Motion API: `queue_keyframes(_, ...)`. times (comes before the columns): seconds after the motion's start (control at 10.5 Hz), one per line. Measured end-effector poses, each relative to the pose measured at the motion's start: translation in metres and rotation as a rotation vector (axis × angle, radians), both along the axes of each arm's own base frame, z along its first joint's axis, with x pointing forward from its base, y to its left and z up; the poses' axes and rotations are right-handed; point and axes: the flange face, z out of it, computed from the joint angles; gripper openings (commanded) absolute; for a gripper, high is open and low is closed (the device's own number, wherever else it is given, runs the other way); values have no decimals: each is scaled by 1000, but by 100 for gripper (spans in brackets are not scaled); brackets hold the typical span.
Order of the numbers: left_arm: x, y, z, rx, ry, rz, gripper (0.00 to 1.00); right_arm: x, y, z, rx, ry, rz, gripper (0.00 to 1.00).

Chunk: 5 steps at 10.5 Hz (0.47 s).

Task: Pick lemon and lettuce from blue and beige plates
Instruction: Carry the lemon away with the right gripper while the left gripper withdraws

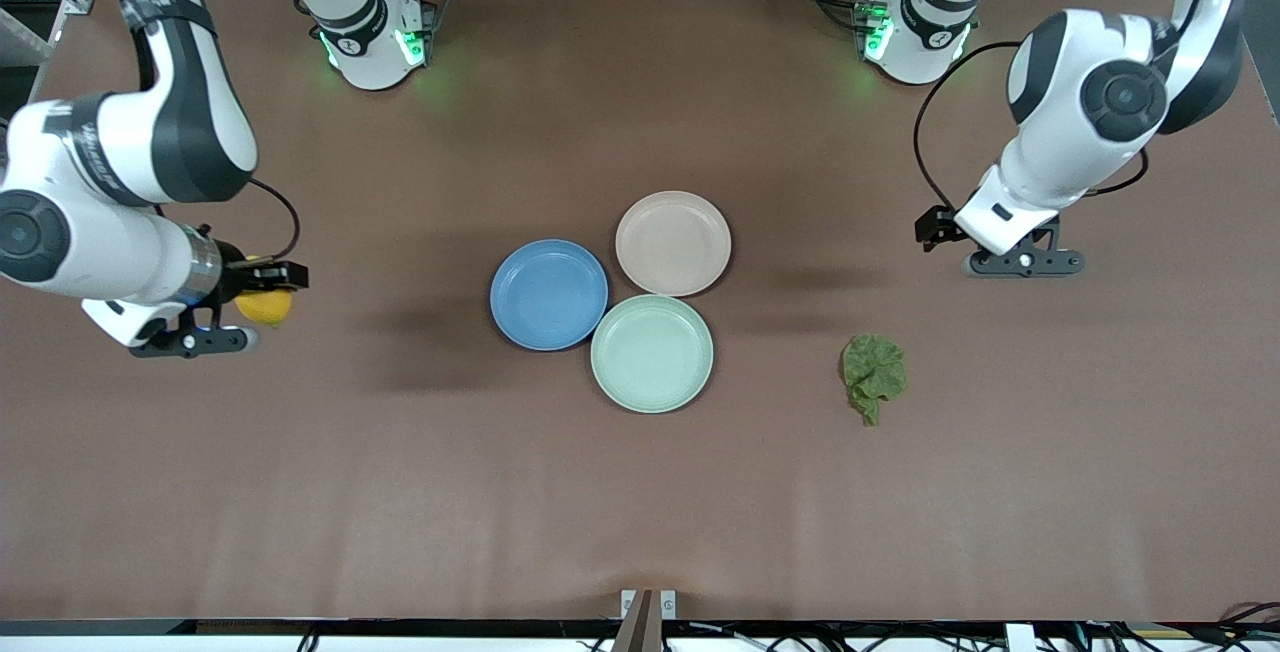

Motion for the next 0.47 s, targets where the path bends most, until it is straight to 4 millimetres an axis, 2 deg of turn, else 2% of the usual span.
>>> queue_keyframes(0.19,14,-4,36,-16,-73,-76,100,-2,-5,6,-12,-3,12,47)
queue_keyframes(0.28,19,-5,49,-20,-99,-94,100,-2,-9,2,-22,-10,16,47)
queue_keyframes(0.47,23,-6,70,-18,-93,-101,100,-1,-18,-18,-18,-40,26,47)
